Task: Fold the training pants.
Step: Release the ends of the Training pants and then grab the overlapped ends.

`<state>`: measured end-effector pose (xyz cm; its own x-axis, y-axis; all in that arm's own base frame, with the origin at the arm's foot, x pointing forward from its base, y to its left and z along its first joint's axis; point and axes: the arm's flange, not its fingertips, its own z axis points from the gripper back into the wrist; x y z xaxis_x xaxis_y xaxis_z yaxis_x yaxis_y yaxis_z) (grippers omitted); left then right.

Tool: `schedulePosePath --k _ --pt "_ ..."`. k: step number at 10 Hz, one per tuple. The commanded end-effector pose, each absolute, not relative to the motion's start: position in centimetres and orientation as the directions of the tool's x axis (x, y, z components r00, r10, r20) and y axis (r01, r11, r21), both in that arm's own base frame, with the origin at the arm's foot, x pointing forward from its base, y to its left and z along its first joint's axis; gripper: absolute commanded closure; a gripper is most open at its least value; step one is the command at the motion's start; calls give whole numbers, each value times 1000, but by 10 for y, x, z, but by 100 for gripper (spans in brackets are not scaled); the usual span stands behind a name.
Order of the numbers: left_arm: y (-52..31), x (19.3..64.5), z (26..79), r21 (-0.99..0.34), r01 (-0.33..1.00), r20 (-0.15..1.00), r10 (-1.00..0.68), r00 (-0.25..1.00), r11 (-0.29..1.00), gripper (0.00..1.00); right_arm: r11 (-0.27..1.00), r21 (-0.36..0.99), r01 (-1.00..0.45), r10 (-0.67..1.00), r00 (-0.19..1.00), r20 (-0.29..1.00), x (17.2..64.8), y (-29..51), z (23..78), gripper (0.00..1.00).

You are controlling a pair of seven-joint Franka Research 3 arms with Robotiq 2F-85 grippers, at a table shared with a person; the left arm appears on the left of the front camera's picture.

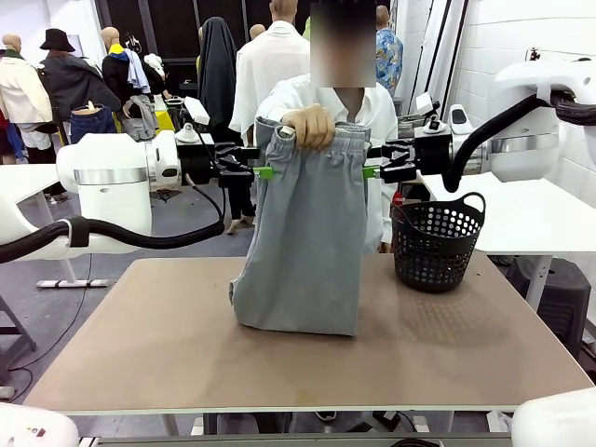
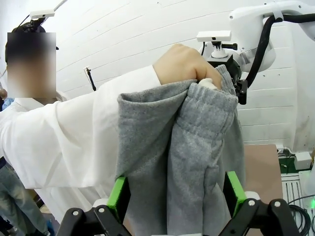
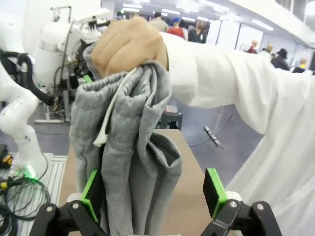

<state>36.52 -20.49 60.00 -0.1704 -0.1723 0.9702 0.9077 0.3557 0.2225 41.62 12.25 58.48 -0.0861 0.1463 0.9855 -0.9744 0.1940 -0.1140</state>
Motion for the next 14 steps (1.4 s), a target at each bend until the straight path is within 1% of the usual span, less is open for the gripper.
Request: schedulePosePath --k 1,5,8,14 --pt "-202 362 597 204 905 976 -148 -159 374 0 177 -65 -982 73 -53 996 406 129 580 0" --pt "-203 366 594 196 913 977 -150 -151 357 0 141 -43 -989 120 -26 992 405 113 579 0" --pt "-206 372 591 187 920 978 -153 -141 344 0 110 -40 -993 112 -28 993 396 108 583 0" --pt "-207 374 587 178 926 979 -155 -133 334 0 116 -36 -993 90 -25 996 377 110 582 0"
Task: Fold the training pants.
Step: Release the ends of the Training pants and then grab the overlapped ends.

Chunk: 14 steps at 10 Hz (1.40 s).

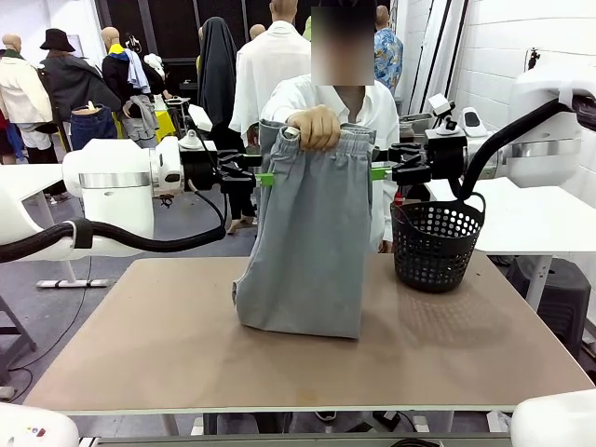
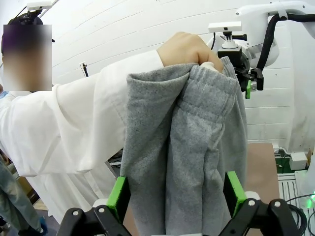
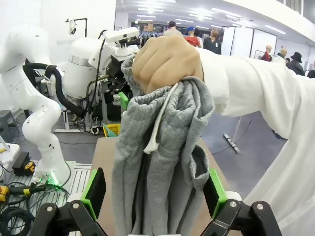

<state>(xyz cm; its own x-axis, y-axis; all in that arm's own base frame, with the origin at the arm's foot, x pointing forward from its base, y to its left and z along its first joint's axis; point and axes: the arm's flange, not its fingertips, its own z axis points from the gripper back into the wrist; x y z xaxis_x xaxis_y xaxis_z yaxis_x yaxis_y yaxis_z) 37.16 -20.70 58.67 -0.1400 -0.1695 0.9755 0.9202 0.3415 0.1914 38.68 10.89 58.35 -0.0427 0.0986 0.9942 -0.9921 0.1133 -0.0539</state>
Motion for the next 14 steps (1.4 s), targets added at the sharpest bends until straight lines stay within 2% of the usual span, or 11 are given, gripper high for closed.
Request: schedulePosePath --k 1,5,8,11,14 --pt "-207 374 586 177 926 979 -153 -132 335 0 128 -45 -991 97 -33 995 374 113 581 0" --pt "-206 373 587 179 926 979 -150 -135 332 0 178 -25 -984 77 -12 997 366 126 568 0" --pt "-206 372 588 177 928 980 -142 -137 327 0 317 -70 -946 99 -41 994 364 140 561 0" --pt "-203 371 590 177 928 981 -139 -138 327 0 397 -64 -916 77 -36 996 365 143 554 0" --pt "-201 372 590 173 930 981 -137 -135 324 0 373 -19 -928 50 -1 999 368 140 549 0"
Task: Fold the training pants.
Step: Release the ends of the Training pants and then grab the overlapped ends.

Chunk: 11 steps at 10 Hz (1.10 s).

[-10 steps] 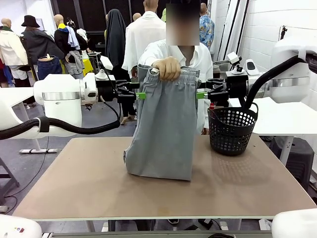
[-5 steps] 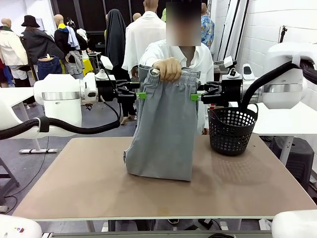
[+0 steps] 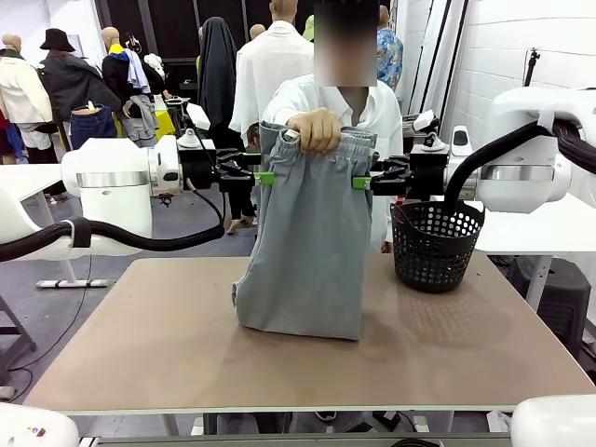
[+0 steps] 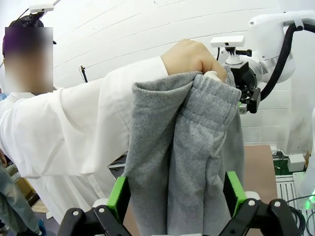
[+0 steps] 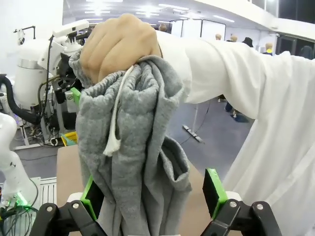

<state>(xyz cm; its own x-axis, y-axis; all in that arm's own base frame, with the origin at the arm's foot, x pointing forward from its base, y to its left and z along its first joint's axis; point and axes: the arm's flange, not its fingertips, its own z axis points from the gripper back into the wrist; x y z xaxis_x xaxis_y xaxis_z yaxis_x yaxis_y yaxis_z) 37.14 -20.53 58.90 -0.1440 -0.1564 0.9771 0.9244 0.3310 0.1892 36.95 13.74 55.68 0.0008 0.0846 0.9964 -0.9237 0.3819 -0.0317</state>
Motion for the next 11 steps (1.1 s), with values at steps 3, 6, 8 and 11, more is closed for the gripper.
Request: schedulePosePath --k 3,6,8,11 --pt "-202 374 588 168 933 982 -138 -130 319 0 300 14 -954 26 23 999 364 131 549 0" --pt "-205 376 586 162 937 982 -141 -123 311 0 284 30 -958 7 34 999 362 132 548 0" --pt "-209 380 584 159 940 983 -133 -124 301 0 281 43 -959 4 46 999 365 139 541 0" --pt "-218 386 580 159 941 983 -132 -124 299 0 283 48 -958 -12 46 999 369 144 534 0"
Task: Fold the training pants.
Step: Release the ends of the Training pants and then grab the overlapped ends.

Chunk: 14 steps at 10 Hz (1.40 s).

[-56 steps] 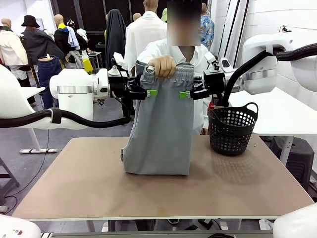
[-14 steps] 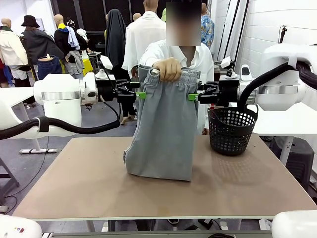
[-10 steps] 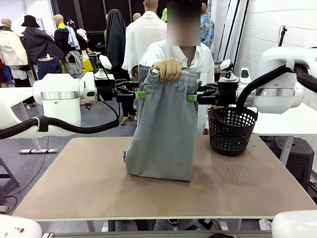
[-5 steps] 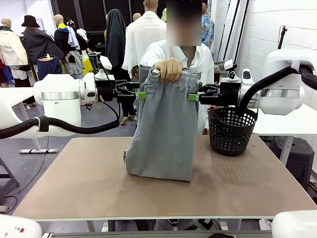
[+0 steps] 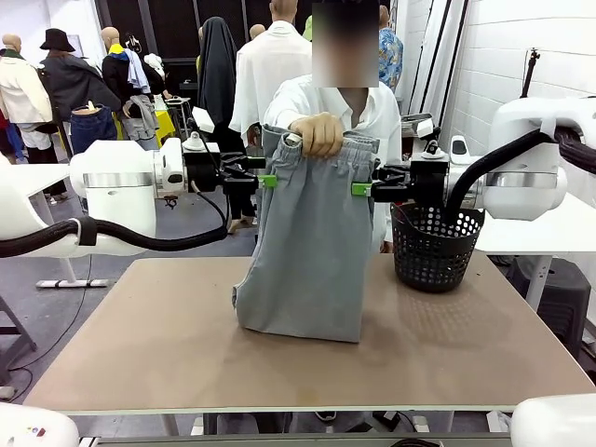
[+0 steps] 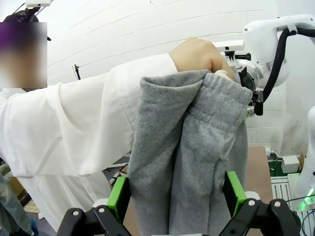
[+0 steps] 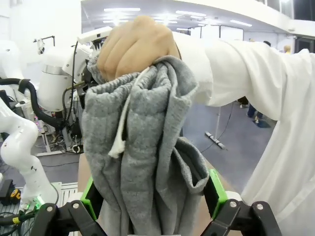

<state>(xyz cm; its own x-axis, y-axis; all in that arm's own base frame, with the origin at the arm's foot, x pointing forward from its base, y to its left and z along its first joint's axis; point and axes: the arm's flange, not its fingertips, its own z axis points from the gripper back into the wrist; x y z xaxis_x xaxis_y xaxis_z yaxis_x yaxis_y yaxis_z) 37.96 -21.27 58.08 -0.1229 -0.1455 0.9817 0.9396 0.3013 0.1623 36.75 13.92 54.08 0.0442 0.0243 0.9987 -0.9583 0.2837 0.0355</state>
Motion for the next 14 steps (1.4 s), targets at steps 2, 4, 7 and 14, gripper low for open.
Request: schedulePosePath --k 2,4,7,14 --pt "-220 386 579 203 922 975 -153 -160 329 0 279 46 -959 -10 45 999 374 145 531 0" --pt "-222 386 576 175 929 981 -141 -135 325 0 277 47 -960 -15 45 999 378 143 529 0" --pt "-230 388 571 139 948 986 -130 -105 285 0 263 39 -964 -31 32 999 385 142 527 0" --pt "-232 389 569 80 977 994 -93 -62 200 0 44 101 -994 -42 100 994 391 139 531 0"
